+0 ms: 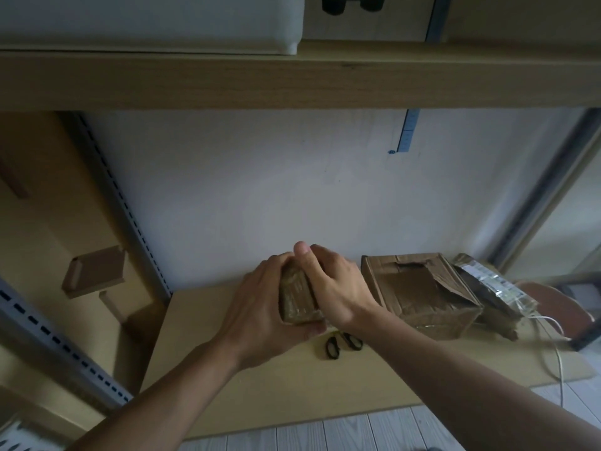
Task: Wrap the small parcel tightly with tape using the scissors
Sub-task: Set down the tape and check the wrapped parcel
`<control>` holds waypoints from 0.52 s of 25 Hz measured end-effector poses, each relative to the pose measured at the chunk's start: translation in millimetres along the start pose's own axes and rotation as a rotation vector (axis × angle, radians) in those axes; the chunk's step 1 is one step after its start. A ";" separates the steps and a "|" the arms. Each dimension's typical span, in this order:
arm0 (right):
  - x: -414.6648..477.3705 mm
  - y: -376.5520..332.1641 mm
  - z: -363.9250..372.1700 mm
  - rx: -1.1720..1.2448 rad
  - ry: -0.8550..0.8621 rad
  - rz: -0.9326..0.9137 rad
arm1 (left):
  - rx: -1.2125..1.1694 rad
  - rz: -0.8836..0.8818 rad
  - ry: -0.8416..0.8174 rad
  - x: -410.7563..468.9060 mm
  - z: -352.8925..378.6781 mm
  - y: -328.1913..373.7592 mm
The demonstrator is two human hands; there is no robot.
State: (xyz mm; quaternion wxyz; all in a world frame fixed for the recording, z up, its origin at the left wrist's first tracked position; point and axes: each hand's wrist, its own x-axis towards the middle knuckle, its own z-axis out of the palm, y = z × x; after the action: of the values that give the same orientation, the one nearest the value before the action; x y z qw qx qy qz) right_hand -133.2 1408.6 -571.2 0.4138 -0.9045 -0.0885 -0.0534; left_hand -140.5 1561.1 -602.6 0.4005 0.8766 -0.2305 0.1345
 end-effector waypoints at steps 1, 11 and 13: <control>-0.3 -1.0 2.9 0.003 0.055 0.020 | 0.017 0.002 0.000 -1.3 2.0 1.6; 10.3 -1.3 -6.9 0.253 -0.081 0.110 | 0.433 0.137 0.020 3.8 3.2 10.4; 11.1 0.9 -4.8 0.276 -0.114 0.114 | 0.520 0.134 0.022 5.0 6.4 11.8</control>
State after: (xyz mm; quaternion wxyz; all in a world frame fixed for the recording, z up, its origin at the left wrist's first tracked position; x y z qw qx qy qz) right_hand -122.2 1405.6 -566.9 0.5310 -0.8440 -0.0670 0.0344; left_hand -141.9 1548.0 -597.1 0.1544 0.9313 -0.2415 0.2249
